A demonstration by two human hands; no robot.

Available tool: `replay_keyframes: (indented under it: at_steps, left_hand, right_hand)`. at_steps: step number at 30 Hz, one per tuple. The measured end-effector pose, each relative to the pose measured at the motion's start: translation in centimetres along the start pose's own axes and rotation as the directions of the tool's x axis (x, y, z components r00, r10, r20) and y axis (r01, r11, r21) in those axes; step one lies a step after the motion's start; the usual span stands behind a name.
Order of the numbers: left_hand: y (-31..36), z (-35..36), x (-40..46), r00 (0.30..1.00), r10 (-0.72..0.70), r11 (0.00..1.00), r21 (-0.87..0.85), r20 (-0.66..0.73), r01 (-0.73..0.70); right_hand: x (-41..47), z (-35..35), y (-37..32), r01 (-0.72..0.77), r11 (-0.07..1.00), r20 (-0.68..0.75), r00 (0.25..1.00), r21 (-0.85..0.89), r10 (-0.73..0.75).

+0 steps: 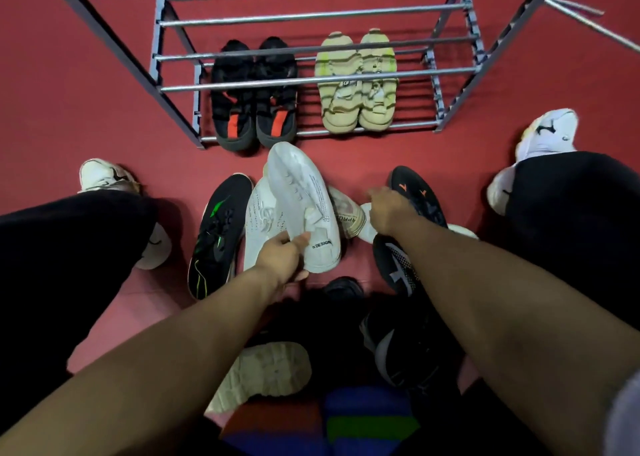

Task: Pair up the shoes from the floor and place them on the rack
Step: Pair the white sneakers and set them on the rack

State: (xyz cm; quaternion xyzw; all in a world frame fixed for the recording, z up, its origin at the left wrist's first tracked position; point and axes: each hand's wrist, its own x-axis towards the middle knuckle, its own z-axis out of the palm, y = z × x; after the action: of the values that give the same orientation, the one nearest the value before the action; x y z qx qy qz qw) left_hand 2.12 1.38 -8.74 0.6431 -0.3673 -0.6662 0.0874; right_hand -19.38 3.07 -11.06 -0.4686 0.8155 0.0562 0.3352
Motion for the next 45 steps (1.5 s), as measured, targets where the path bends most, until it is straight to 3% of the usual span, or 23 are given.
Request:
replay_keyframes:
  at_steps: [4,10,12,16,20,26,29,31,32,33,34,35,38,42,45]
  left_hand:
    - [-0.6,-1.1,0.6,0.999,-0.033,0.999,0.013,-0.01,0.033]
    - [-0.2,-1.6,1.5,1.0,-0.03,0.998,0.052,0.002,0.03]
    - [0.1,-2.0,1.7,1.0,-0.022,0.999,0.045,-0.018,0.023]
    - [0.7,-2.5,1.8,0.998,-0.018,0.999,0.035,-0.065,0.02]
    - [1.3,-3.0,1.2,0.993,0.016,0.999,-0.029,-0.115,-0.02]
    - [1.6,-4.9,-0.8,0.972,0.119,0.98,-0.132,-0.204,-0.148]
    - [1.6,-6.3,-1.8,0.943,0.196,0.953,-0.173,-0.27,-0.247]
    - [1.7,-7.2,-2.1,0.929,0.217,0.93,-0.226,-0.3,-0.29]
    - [1.9,-7.5,-2.2,0.925,0.219,0.919,-0.253,-0.311,-0.302]
    - [2.0,-7.9,-2.1,0.926,0.214,0.913,-0.274,-0.312,-0.303]
    - [2.2,-8.1,-2.2,0.931,0.204,0.91,-0.294,-0.302,-0.294]
    - [2.3,-8.3,-2.2,0.934,0.201,0.909,-0.298,-0.294,-0.29]
    - [2.6,-7.8,-2.2,0.94,0.212,0.913,-0.29,-0.266,-0.288]
    - [2.0,-6.1,-2.0,0.962,0.203,0.941,-0.234,-0.184,-0.243]
    - [1.8,-4.2,-2.4,0.97,0.229,0.952,-0.187,-0.087,-0.242]
  right_hand:
    - [1.5,1.0,-0.2,0.033,0.955,0.091,0.996,-0.296,-0.007]
    - [2.5,0.0,-0.9,0.0,0.886,0.12,0.991,-0.463,0.063]
    - [2.5,-1.3,-0.8,-0.045,0.86,0.076,0.992,-0.508,0.097]
    - [0.8,-6.1,0.3,-0.191,0.844,-0.166,0.979,-0.502,0.123]
    - [-3.0,-11.2,-0.7,-0.105,0.854,-0.288,0.956,-0.51,-0.054]
    - [-7.3,-12.4,-8.9,0.1,0.9,-0.372,0.887,-0.424,-0.273]
    - [-7.1,-10.0,-12.0,0.081,0.967,-0.388,0.905,-0.243,-0.173]
    - [-6.0,-8.0,-12.8,0.057,0.981,-0.273,0.962,0.187,-0.004]
    - [-5.6,-7.4,-13.1,0.027,0.866,-0.111,0.993,0.499,0.033]
    - [-5.3,-6.9,-13.2,-0.036,0.675,0.051,0.999,0.737,-0.002]
    - [-5.0,-6.7,-13.2,-0.087,0.521,0.141,0.988,0.849,-0.064]
    - [-4.9,-6.7,-12.9,-0.087,0.456,0.15,0.983,0.886,-0.105]
    - [-5.5,-6.6,-11.2,-0.044,0.551,0.07,0.997,0.834,-0.027]
    - [-7.7,-5.0,-8.8,-0.271,0.484,0.324,0.946,0.832,-0.028]
    - [-8.9,-2.4,-7.7,-0.237,0.527,0.338,0.936,0.816,-0.102]
